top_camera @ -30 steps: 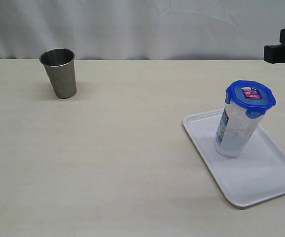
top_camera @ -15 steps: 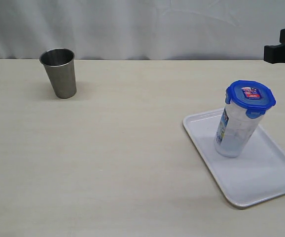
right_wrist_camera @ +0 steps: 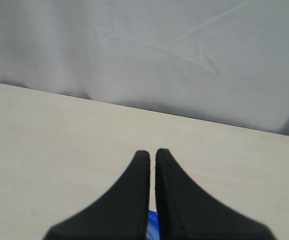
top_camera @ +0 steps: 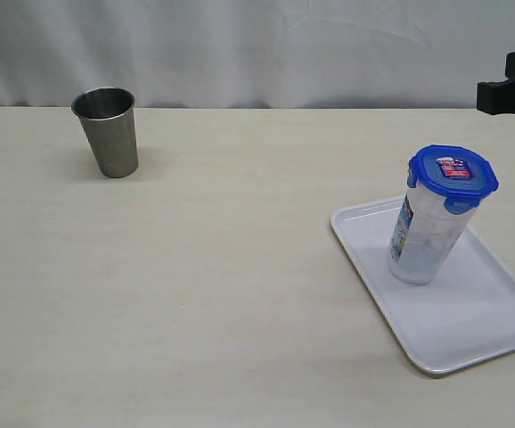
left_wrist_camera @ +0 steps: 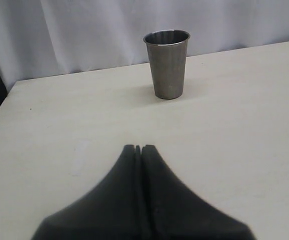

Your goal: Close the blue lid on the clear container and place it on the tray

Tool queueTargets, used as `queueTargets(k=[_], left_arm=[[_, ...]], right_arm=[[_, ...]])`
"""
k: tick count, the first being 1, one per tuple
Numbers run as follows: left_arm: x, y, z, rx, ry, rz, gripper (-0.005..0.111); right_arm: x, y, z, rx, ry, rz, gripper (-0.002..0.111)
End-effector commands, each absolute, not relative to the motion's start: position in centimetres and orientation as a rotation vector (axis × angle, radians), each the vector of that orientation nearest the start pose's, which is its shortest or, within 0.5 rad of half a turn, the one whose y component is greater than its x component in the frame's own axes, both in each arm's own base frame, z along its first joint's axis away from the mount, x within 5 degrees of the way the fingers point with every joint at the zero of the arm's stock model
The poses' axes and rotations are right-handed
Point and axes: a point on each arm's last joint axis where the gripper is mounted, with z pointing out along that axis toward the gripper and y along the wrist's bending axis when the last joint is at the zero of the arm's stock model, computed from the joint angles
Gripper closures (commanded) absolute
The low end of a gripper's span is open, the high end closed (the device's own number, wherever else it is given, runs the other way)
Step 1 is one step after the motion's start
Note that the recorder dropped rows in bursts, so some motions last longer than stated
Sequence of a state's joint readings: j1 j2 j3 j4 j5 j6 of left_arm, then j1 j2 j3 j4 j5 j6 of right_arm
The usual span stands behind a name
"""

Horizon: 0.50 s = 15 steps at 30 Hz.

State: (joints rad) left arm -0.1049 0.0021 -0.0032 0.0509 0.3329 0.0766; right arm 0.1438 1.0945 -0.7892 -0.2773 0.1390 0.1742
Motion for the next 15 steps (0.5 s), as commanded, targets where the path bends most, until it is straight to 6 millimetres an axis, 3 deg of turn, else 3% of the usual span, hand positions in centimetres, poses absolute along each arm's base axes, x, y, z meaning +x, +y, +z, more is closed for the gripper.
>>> queueTargets(k=[1,15], left_arm=[[5.36,-0.43,18.35,0.152,1.806,-0.005,0.107],[5.33,-0.43,18.20,0.133,1.825,-0.022,0.107]], right_arm=[[23.68,2.92,32.77,-0.206,1.907,-0.013,0.104],[23.68,2.92,32.77,-0.206,1.907,-0.013,0.104]])
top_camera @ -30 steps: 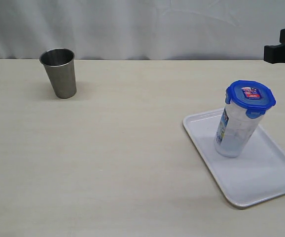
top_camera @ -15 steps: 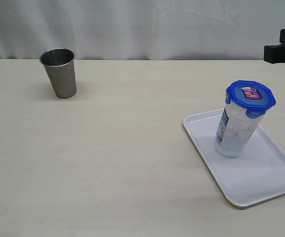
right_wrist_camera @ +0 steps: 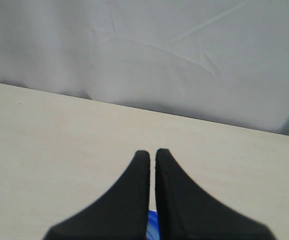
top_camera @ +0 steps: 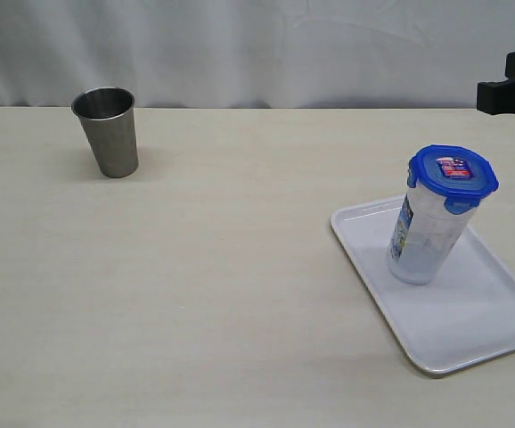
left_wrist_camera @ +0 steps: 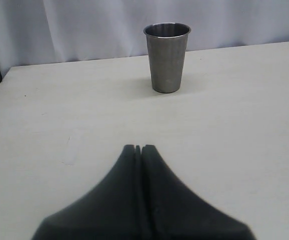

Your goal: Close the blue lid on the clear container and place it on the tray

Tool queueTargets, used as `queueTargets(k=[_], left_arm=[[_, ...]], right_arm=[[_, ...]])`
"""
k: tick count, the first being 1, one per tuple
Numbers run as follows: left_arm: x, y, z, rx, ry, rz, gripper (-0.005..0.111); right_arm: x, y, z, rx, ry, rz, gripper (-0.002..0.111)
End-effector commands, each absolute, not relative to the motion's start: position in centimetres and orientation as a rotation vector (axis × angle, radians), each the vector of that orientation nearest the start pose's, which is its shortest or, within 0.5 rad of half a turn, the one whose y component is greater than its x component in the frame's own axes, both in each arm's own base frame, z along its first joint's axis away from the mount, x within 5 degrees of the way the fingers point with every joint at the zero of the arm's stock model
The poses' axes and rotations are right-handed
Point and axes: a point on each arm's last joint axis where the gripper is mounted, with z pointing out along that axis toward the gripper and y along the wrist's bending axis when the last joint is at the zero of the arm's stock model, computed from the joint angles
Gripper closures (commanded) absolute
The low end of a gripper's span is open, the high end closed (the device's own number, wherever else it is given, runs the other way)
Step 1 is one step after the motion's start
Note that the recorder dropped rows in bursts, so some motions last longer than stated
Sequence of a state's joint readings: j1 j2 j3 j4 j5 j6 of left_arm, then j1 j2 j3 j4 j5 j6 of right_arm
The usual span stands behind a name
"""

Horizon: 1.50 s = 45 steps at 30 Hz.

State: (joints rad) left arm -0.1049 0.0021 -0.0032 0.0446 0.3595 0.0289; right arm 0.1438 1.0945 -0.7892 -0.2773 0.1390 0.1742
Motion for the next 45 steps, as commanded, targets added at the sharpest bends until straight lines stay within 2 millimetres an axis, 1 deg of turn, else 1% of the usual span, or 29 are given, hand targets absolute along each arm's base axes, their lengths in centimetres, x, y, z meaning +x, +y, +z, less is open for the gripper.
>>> queueTargets(k=[1,15,19,21,22,24,26,27,30,31,32,33,35,40,42,45], left_arm=[[5.3,-0.4,18.2,0.133,1.825,-0.022,0.107],[5.3,-0.4,18.2,0.133,1.825,-0.022,0.107],[5.3,-0.4,18.2,0.133,1.825,-0.022,0.107],[5.3,-0.4,18.2,0.133,1.825,-0.022,0.107],[5.3,-0.4,18.2,0.133,1.825,-0.022,0.107],[5.3,-0.4,18.2,0.133,1.825,-0.022,0.107],[5.3,-0.4,18.2,0.133,1.825,-0.022,0.107],[5.3,-0.4,18.2,0.133,1.825,-0.022,0.107],[5.3,-0.4,18.2,0.133,1.825,-0.022,0.107],[5.3,-0.4,18.2,0.133,1.825,-0.022,0.107],[5.3,-0.4,18.2,0.133,1.825,-0.022,0.107],[5.3,-0.4,18.2,0.133,1.825,-0.022,0.107],[5.3,-0.4,18.2,0.133,1.825,-0.022,0.107],[5.3,-0.4,18.2,0.133,1.825,-0.022,0.107],[5.3,-0.4,18.2,0.137,1.824,-0.016,0.107],[5.3,-0.4,18.2,0.137,1.824,-0.016,0.107]], right_arm=[[23.7,2.9,32.8,-0.206,1.907,-0.013,0.104],[23.7,2.9,32.7,-0.206,1.907,-0.013,0.104],[22.8,3.2,33.6,-0.218,1.868,0.001,0.104],[21.6,3.8,34.2,-0.269,1.800,0.010,0.104],[20.1,4.3,34.7,-0.323,1.712,0.024,0.104],[18.4,4.4,35.1,-0.349,1.613,0.040,0.104],[16.6,4.1,35.2,-0.337,1.538,0.065,0.104],[15.1,3.8,35.2,-0.304,1.497,0.095,0.104],[12.7,3.2,35.0,-0.282,1.432,0.104,0.104],[11.2,2.9,34.8,-0.272,1.392,0.105,0.104],[10.3,2.7,34.6,-0.267,1.364,0.106,0.104],[8.9,2.4,34.3,-0.261,1.313,0.109,0.104],[7.6,2.1,33.7,-0.257,1.254,0.116,0.104],[5.5,1.7,32.1,-0.249,1.171,0.122,0.104],[4.5,1.3,30.7,-0.222,1.141,0.089,0.104],[4.0,1.0,29.1,-0.187,1.134,0.044,0.104]])
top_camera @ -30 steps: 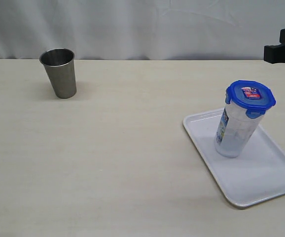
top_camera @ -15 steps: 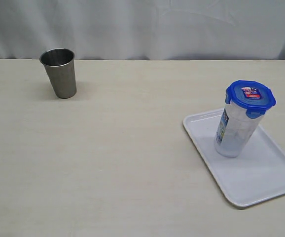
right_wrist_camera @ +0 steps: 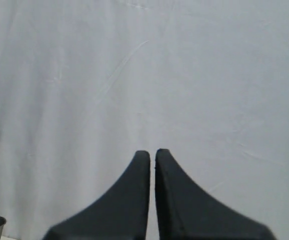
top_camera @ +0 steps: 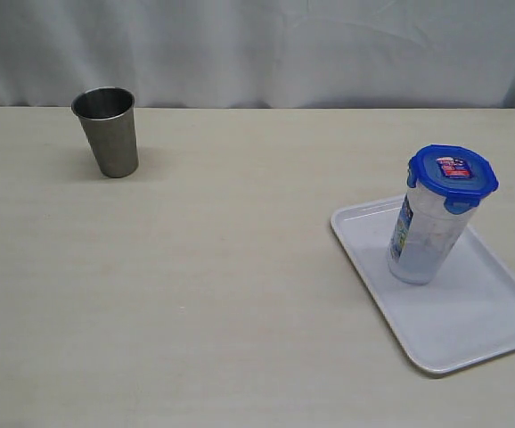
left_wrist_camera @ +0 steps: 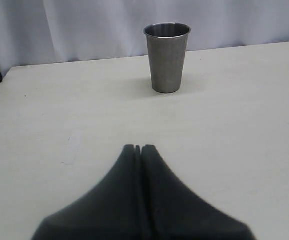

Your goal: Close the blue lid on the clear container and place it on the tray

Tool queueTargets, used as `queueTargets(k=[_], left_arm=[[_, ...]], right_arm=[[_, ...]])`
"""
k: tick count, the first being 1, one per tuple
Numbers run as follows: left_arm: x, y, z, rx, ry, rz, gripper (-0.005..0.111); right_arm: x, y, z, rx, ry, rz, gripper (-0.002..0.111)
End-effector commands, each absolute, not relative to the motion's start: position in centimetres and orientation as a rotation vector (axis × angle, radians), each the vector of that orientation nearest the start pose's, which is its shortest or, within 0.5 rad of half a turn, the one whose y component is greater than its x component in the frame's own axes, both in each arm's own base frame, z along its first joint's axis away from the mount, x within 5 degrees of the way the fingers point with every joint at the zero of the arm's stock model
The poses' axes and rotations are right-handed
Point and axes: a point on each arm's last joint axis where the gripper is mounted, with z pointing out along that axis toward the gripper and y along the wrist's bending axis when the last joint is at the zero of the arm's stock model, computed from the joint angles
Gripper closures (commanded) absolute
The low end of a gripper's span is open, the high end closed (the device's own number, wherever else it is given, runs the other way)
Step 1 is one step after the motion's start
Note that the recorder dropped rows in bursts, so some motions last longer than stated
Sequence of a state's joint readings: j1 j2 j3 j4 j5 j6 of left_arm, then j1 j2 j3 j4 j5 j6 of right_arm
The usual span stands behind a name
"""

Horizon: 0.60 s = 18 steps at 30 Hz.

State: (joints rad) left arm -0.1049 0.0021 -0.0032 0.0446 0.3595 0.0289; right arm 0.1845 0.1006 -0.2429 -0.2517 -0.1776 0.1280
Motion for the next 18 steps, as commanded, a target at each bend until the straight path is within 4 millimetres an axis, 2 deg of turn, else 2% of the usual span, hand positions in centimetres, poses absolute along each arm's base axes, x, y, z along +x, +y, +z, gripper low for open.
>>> queueTargets(k=[1,6,7,18], left_arm=[[5.3,-0.4,18.2,0.137,1.824,-0.016,0.107],[5.3,-0.4,18.2,0.137,1.824,-0.016,0.107],[5.3,-0.4,18.2,0.137,1.824,-0.016,0.107],[5.3,-0.4,18.2,0.137,1.824,-0.016,0.107]], right_arm=[[3.9,0.9,28.1,-0.167,1.140,0.038,0.104],[5.1,0.9,23.4,-0.160,1.278,0.049,0.104],[5.2,0.9,22.9,-0.161,1.292,0.049,0.104],[5.6,0.6,20.7,-0.137,1.543,0.030,0.104]])
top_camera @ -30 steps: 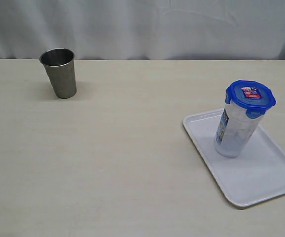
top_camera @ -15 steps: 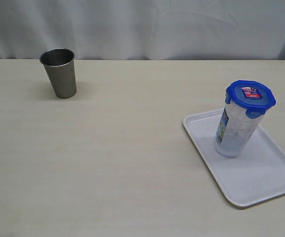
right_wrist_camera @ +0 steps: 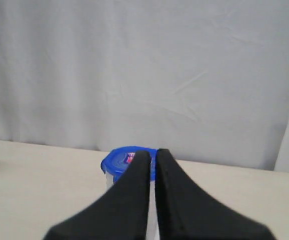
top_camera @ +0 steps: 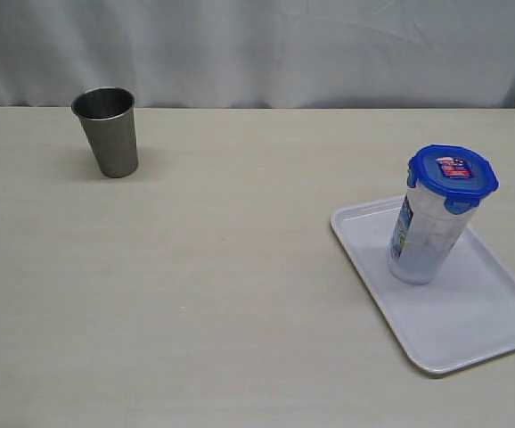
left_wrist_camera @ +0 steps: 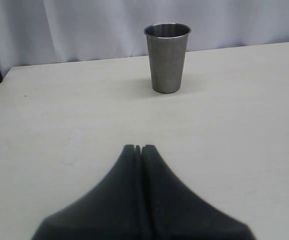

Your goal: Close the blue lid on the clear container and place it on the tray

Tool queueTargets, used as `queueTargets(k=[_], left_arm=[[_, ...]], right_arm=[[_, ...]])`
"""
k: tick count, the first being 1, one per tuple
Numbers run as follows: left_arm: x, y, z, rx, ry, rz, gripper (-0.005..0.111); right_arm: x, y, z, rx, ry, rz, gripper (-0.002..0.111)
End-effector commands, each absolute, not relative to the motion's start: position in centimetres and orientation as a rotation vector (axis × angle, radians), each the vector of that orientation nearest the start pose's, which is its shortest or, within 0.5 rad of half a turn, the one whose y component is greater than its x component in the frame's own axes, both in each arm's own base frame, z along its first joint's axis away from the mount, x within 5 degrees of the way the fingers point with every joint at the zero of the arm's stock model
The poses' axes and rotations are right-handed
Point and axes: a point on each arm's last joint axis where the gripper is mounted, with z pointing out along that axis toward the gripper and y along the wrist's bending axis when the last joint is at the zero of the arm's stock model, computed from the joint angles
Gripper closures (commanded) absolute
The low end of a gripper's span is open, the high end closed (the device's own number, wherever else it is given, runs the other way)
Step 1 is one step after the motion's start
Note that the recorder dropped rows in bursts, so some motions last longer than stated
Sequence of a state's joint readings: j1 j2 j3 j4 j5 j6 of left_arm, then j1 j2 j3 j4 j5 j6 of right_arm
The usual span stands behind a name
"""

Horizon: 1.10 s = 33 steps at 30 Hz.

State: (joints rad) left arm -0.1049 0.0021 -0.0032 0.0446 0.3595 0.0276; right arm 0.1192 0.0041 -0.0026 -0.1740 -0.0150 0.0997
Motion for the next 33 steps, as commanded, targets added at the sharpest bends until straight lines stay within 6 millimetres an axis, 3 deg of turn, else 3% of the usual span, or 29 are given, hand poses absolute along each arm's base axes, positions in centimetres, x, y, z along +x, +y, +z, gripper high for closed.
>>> queueTargets(k=[1,16,33], left_arm=[[5.3,-0.4,18.2,0.137,1.824,-0.016,0.107],[5.3,-0.4,18.2,0.137,1.826,-0.016,0.107],[5.3,-0.4,18.2,0.137,1.826,-0.016,0.107]], right_arm=[[5.6,0.6,20.6,-0.137,1.560,0.033,0.104],[5.3,0.5,18.3,-0.133,1.816,0.038,0.104],[5.3,0.5,18.2,-0.133,1.824,0.039,0.104]])
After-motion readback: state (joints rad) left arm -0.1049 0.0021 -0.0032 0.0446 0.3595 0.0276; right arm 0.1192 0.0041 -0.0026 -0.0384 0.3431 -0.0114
